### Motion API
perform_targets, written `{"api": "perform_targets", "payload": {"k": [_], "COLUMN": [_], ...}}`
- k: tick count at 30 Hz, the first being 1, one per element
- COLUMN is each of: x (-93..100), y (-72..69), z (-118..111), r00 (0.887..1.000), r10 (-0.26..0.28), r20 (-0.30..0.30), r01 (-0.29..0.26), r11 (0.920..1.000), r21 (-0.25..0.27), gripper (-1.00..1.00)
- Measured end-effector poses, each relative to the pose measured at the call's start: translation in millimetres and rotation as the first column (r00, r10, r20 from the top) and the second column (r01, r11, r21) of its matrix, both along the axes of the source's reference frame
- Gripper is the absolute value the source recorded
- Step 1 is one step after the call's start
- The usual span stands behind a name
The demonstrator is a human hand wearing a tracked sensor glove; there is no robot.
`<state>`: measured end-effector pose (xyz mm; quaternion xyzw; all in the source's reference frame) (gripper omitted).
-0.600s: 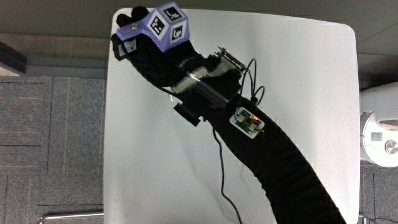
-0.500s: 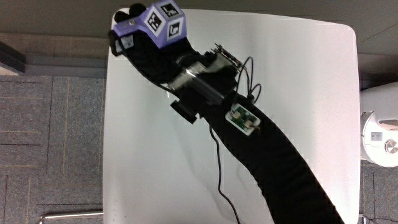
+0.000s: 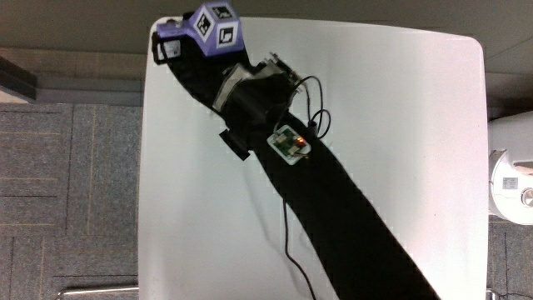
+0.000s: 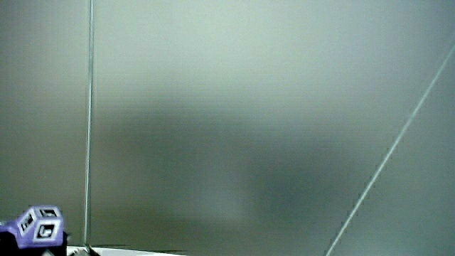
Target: Place green brick
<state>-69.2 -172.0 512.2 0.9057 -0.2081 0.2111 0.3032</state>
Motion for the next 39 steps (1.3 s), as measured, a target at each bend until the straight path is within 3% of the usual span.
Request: {"api": "perform_targets", "payload": {"k": [3, 5, 8, 11, 14, 20, 24, 29, 33, 39], "x": [5.8, 10.5, 13.7, 14.7, 16.0, 18.3, 21.5, 23.4, 24.6, 26.0], "y": [2.4, 3.2, 0.3, 1.3, 1.7, 4.6, 4.2, 6.1, 12.1, 13.3], "z": [6, 3, 5, 0, 5, 6, 11, 12, 8, 9], "r00": [1.0, 0.999, 0.999, 0.999, 0.999, 0.999, 0.999, 0.998, 0.999, 1.0], "r10": [-0.008, 0.012, 0.049, 0.027, 0.04, 0.035, 0.031, 0.031, 0.031, 0.02], "r20": [0.02, 0.034, -0.016, 0.018, 0.001, 0.01, -0.012, -0.049, -0.029, 0.007], "r01": [0.008, -0.012, -0.049, -0.026, -0.04, -0.035, -0.03, -0.029, -0.029, -0.021], "r11": [0.9998, 0.9999, 0.9985, 0.9995, 0.9992, 0.9994, 0.9995, 0.9984, 0.9962, 0.9965], "r21": [-0.021, -0.008, 0.025, -0.016, -0.003, 0.005, 0.007, 0.048, 0.082, 0.08], "gripper": [0.0, 0.0, 0.0, 0.0, 0.0, -0.4, -0.67, -1.0, -1.0, -1.0]}}
